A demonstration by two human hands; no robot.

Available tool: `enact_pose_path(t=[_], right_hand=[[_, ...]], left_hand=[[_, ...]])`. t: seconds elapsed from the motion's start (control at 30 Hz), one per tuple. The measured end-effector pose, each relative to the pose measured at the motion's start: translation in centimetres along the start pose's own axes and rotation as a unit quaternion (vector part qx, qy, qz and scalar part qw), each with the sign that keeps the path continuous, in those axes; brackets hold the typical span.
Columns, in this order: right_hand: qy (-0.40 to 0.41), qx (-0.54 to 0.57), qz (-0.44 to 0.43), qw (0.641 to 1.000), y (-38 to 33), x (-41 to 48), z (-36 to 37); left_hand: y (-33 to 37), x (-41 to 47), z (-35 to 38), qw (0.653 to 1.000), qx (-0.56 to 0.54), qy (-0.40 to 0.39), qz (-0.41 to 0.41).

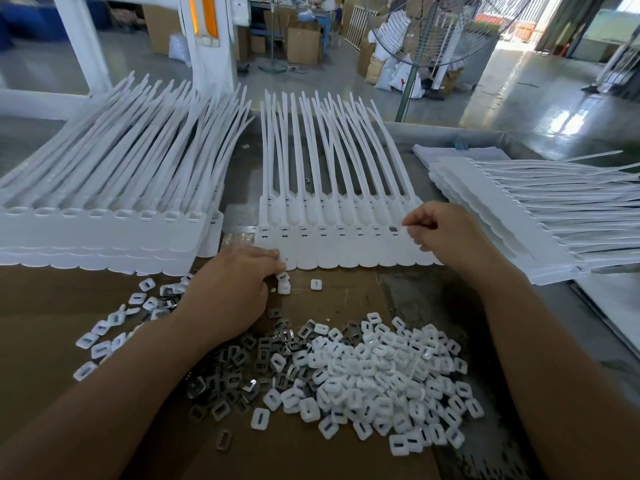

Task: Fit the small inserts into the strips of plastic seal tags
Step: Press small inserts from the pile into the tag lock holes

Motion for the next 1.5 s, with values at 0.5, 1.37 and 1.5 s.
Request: enact_pose_path(t=[0.5,1.37,1.5], right_hand=[[-0.013,-0.031,0.059,0.998,1.3,2.6,2.5],[0.035,0.031,0.085,0.995,2.1,3.1,2.5],[0.006,0.022,0.053,0.998,1.7,2.2,2.3]], left_hand=[[0.1,-0.2,-0.3,1.0,0.002,0.008,0.009],[0.1,-0.1,-0.2,1.0,-0.004,-0.003,-0.003],[0.0,-0.1,-0.1,1.0,0.0,-0.006,-0.005]])
Point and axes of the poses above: each hand's wrist, its own x-axis towards the middle knuckle, its own z-axis out of the palm, y = z × x, the point moved 6 cm from there along x, towards the middle knuckle, and after that the axes turned 5 degrees about y, right-handed, at the moved point
